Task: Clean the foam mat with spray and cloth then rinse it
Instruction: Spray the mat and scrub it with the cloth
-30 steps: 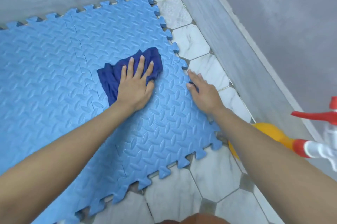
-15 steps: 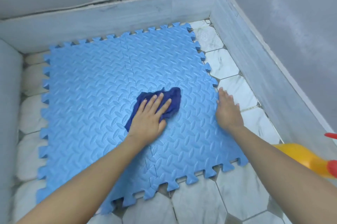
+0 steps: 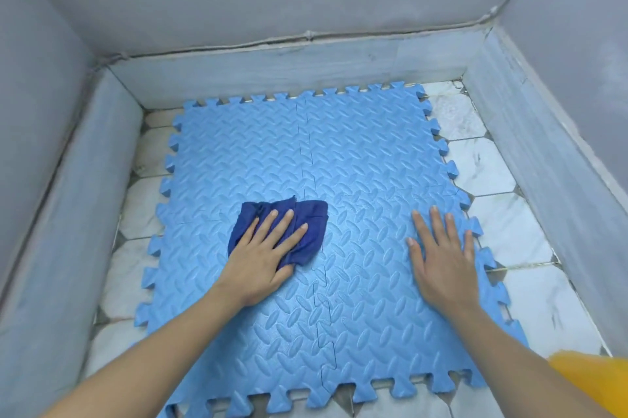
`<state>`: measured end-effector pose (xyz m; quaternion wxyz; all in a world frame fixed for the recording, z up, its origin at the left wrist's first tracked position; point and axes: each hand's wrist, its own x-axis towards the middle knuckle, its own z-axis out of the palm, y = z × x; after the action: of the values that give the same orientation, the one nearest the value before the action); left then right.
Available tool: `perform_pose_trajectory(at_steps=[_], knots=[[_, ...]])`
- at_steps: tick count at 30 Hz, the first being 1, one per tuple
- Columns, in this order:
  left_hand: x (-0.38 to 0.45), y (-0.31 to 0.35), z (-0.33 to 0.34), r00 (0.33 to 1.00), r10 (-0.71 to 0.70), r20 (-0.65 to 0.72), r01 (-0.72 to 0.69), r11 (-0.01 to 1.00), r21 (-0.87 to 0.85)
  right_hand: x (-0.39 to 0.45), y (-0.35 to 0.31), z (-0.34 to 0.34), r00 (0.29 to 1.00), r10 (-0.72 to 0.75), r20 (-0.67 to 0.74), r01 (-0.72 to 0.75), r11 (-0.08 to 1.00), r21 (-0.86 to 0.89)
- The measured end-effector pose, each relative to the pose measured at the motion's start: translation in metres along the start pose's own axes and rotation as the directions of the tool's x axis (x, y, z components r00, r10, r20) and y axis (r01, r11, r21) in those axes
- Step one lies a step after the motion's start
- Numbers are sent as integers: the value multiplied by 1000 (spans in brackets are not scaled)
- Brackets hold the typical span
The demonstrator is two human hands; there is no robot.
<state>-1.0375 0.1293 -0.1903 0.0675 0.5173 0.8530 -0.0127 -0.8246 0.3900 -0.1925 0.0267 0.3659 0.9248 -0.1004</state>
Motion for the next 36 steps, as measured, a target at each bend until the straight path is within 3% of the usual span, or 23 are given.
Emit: perform_pose_trajectory(at_steps=[5, 10, 13, 15, 18, 22, 25, 29, 32, 34, 36], knots=[[8, -15, -5, 982, -188, 15, 188, 982, -23, 2, -3, -1, 999, 6, -34, -6, 1000, 5], [0, -1, -7, 991, -125, 50, 128, 989, -67, 1, -4, -3, 1000, 26, 1, -26, 999, 24], [-10, -4, -14, 996, -50, 68, 62, 978, -198, 0, -4, -10, 996, 35, 81, -38, 999, 32], [-12, -11, -21, 991, -134, 4, 130, 948, -292, 7, -5, -25, 982, 25, 188, -28, 999, 14], [-2, -25, -28, 952, -297, -68, 274, 932, -237, 32, -16, -63, 969, -62, 240, 75, 996, -46], [32, -32, -59, 946, -307, -108, 269, 925, -269, 96, -63, -158, 975, -222, -11, 222, 975, -7], [60, -35, -95, 940, -278, -197, 238, 950, -202, 146, -116, -248, 916, -308, -258, 312, 950, -25], [99, -51, -182, 905, -223, -362, 179, 972, -150, 181, -189, -363, 725, -363, -585, 399, 914, -73], [120, -71, -260, 843, -175, -508, 143, 984, -103, 195, -237, -428, 581, -410, -703, 452, 881, -140], [124, -83, -311, 823, -141, -550, 131, 990, -58, 207, -264, -459, 604, -429, -672, 452, 879, -154], [122, -92, -352, 807, -132, -575, 127, 991, -50, 222, -280, -478, 707, -422, -568, 405, 899, -164]])
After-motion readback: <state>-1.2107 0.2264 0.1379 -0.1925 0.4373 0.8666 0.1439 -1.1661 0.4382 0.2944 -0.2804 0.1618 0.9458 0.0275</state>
